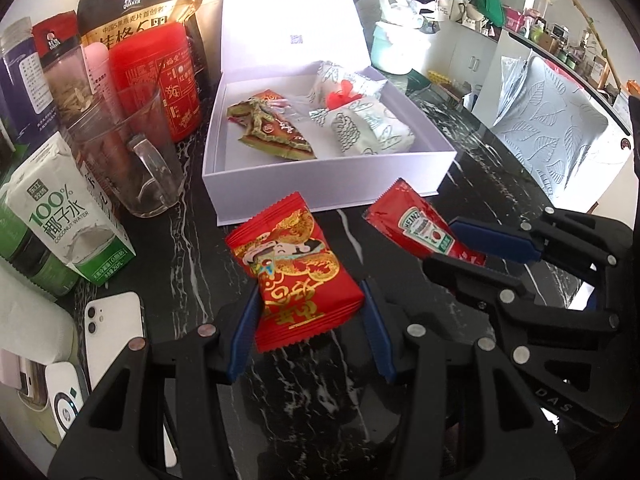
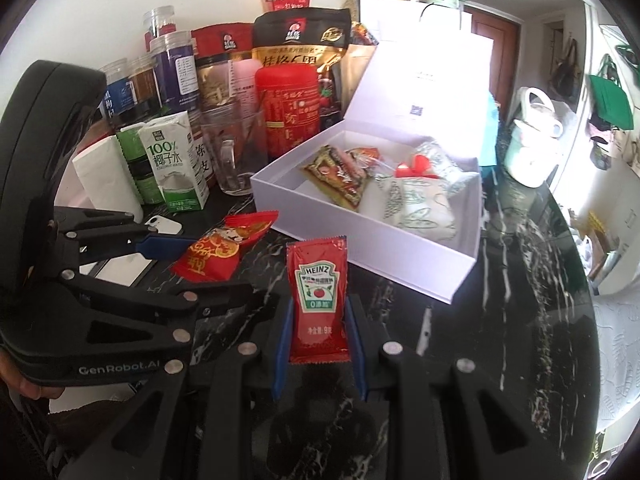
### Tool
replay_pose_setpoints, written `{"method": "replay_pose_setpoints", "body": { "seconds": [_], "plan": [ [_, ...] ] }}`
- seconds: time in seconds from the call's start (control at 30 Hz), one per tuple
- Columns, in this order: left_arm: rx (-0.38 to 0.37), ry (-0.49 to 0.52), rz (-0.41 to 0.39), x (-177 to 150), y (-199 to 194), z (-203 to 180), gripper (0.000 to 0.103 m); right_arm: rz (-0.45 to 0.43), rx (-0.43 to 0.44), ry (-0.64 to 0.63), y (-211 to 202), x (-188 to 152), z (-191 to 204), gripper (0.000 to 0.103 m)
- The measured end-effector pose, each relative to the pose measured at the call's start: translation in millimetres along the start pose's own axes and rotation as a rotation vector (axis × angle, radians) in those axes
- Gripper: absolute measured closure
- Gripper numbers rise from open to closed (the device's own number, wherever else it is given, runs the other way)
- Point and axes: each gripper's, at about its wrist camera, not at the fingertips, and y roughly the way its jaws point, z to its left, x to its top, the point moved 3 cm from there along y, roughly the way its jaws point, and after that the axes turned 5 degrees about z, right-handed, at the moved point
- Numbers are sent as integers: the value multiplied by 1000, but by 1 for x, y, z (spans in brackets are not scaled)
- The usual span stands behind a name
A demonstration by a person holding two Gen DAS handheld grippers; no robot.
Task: Organize objects
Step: 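Carry the snack packet and ketchup sachet over the lavender box with both tools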
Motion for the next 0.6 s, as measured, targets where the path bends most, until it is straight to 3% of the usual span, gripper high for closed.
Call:
{"method": "replay_pose_setpoints", "body": {
  "seconds": [0.6],
  "plan": [
    [-26,40,-8,63,11,7,55,-17,-14,-40,10,50,-22,77]
  ]
}}
